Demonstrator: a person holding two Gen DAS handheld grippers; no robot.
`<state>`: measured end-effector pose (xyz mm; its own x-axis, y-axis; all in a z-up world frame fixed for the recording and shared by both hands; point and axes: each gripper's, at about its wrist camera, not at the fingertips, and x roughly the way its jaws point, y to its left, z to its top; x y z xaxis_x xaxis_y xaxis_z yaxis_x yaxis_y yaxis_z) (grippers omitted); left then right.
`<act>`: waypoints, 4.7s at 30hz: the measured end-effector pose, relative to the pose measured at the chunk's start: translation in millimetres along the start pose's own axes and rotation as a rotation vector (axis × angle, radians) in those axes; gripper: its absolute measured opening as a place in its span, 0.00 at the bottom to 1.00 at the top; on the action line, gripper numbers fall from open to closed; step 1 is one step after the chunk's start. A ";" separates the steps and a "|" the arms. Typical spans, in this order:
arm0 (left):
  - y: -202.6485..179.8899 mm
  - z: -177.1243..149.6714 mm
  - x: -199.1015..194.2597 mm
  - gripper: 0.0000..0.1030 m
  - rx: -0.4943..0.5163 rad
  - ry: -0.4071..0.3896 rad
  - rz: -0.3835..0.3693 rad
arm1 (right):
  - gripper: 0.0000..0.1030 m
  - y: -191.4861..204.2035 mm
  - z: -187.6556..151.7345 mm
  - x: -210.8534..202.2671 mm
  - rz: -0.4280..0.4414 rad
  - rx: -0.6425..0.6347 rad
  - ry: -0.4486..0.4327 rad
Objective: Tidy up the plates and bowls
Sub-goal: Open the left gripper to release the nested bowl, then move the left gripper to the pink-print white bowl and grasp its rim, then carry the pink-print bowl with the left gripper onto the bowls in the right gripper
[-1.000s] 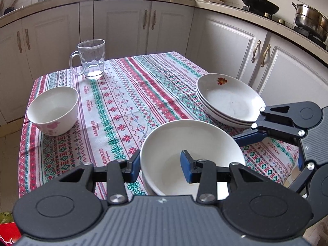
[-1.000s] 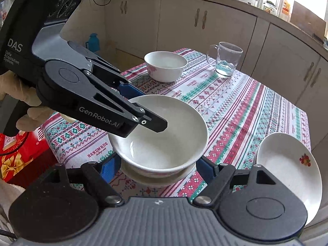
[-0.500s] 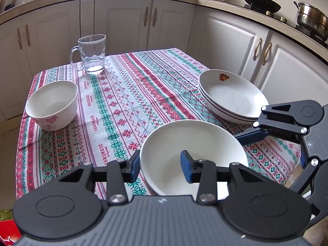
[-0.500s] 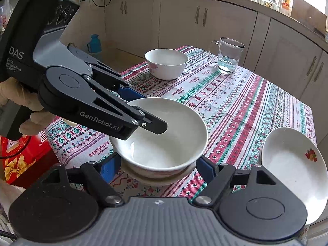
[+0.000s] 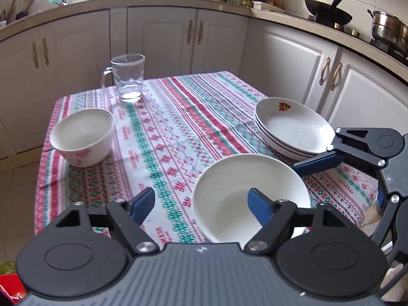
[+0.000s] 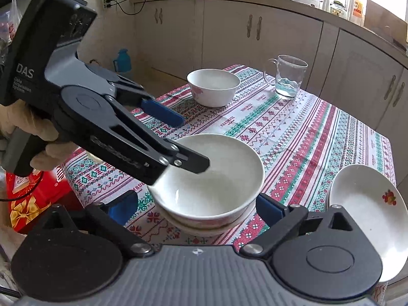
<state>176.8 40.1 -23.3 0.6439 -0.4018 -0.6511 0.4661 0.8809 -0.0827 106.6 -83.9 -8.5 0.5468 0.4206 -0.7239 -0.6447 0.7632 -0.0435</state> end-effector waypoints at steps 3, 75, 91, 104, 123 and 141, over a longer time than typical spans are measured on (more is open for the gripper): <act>6.4 0.1 -6.1 0.79 -0.007 -0.010 0.015 | 1.00 1.1 1.7 -4.3 -0.020 -0.009 -0.009; 199.5 69.7 106.1 0.44 -0.083 0.043 0.086 | 0.84 -73.2 158.5 214.5 0.239 -0.238 0.062; 195.5 71.2 107.4 0.44 -0.029 0.049 0.103 | 0.83 -74.1 160.0 213.8 0.247 -0.225 0.061; 179.0 71.8 97.7 0.44 -0.003 0.045 0.088 | 0.83 -73.9 155.1 196.0 0.247 -0.215 0.080; 96.5 79.2 37.6 0.44 0.093 -0.019 0.079 | 0.83 -66.9 134.2 93.5 0.201 -0.217 0.047; 17.1 65.2 -3.1 0.44 0.157 -0.049 0.065 | 0.83 -53.4 90.1 10.0 0.153 -0.224 0.011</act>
<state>222.3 40.2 26.5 0.7028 -0.3603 -0.6134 0.5092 0.8569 0.0802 194.6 -76.2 48.6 0.4287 0.5169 -0.7410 -0.8223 0.5629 -0.0831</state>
